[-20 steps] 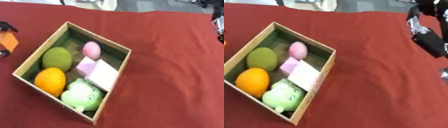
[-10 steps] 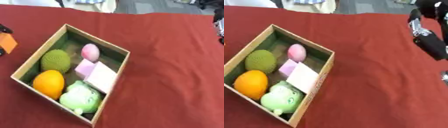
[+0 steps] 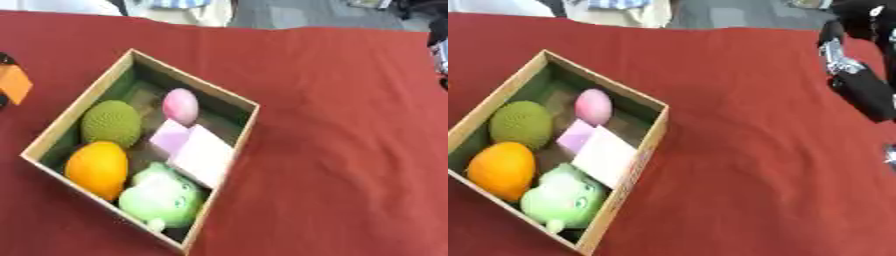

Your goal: Pick up objects on the table and place them in the box.

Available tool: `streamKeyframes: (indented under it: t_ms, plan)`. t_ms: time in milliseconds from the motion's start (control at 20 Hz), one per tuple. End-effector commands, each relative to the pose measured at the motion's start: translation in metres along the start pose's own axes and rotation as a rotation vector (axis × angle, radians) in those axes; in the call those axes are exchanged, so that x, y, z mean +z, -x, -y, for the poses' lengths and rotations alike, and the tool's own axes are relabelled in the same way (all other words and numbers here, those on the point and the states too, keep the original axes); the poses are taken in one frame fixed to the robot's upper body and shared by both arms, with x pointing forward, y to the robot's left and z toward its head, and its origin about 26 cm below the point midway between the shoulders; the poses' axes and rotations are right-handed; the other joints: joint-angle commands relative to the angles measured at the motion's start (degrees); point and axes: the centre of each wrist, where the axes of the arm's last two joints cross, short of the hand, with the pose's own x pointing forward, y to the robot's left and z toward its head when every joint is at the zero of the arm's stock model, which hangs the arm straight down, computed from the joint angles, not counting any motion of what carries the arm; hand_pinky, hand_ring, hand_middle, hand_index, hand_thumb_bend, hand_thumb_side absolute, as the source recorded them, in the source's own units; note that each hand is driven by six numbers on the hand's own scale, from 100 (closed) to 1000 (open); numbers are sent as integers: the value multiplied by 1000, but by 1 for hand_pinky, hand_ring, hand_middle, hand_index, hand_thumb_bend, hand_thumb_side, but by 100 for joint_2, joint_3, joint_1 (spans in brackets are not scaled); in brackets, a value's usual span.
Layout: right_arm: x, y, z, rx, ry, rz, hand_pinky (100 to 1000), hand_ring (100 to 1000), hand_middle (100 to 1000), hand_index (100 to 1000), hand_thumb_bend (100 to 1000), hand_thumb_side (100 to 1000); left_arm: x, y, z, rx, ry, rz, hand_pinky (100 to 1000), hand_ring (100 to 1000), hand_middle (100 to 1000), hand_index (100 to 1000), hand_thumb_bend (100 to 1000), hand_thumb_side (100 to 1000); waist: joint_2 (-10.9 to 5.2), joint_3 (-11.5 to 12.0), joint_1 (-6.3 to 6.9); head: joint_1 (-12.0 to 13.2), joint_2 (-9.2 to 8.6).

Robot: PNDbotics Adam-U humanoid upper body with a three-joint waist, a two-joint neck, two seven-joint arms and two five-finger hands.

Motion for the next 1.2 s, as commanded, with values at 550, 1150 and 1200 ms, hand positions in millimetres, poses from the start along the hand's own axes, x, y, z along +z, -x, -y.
streamKeyframes:
  t_ms: [550,1150,1200]
  plan:
    - [-3,-5,7,13,0,26,821,759,638,792,100,640,9,5,-15,-17,-203,-26,811,677,450,685,100,100,-210,49,84,737,-2]
    - [-2,-3,8,12,8,20,822,760,638,793,100,641,40,-27,-26,-119,-429,259,760,640,424,663,100,100,-247,76,79,391,53]
    - [-2,-4,8,11,8,22,822,760,638,793,100,640,42,-32,-25,-129,-447,298,757,639,425,664,100,100,-250,78,74,369,53]
